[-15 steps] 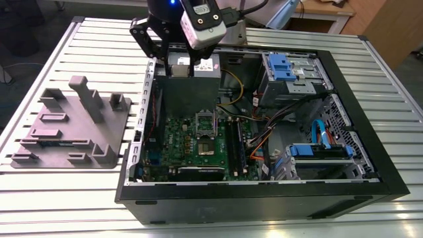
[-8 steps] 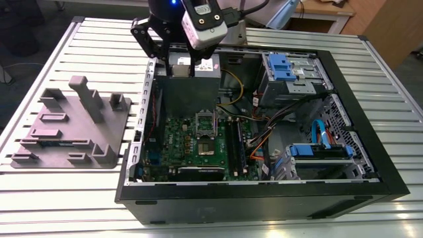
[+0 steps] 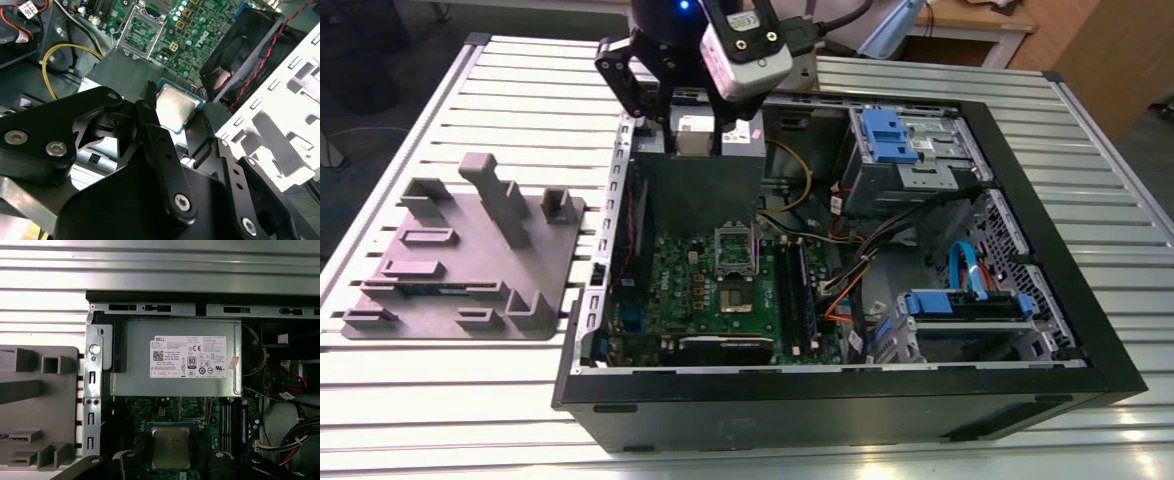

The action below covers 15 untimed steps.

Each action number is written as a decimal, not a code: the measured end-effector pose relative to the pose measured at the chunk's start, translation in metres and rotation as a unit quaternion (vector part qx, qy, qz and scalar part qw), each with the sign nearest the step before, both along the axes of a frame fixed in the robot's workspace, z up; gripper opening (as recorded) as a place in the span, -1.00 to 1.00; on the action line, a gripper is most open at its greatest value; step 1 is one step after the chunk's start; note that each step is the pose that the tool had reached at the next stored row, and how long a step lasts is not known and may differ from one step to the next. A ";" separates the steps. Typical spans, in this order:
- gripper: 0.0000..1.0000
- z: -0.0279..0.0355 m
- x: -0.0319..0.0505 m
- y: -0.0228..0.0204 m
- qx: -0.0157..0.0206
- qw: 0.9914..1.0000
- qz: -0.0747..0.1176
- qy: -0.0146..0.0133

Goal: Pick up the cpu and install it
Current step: 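Pick up the cpu and move it towards the insertion slot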

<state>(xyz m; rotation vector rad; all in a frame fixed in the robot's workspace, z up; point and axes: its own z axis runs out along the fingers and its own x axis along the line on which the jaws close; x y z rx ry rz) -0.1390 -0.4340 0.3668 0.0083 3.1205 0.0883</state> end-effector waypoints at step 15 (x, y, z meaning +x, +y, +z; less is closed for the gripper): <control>-0.06 -0.0006 0.0088 0.0000 0.000 1.000 0.000 0.000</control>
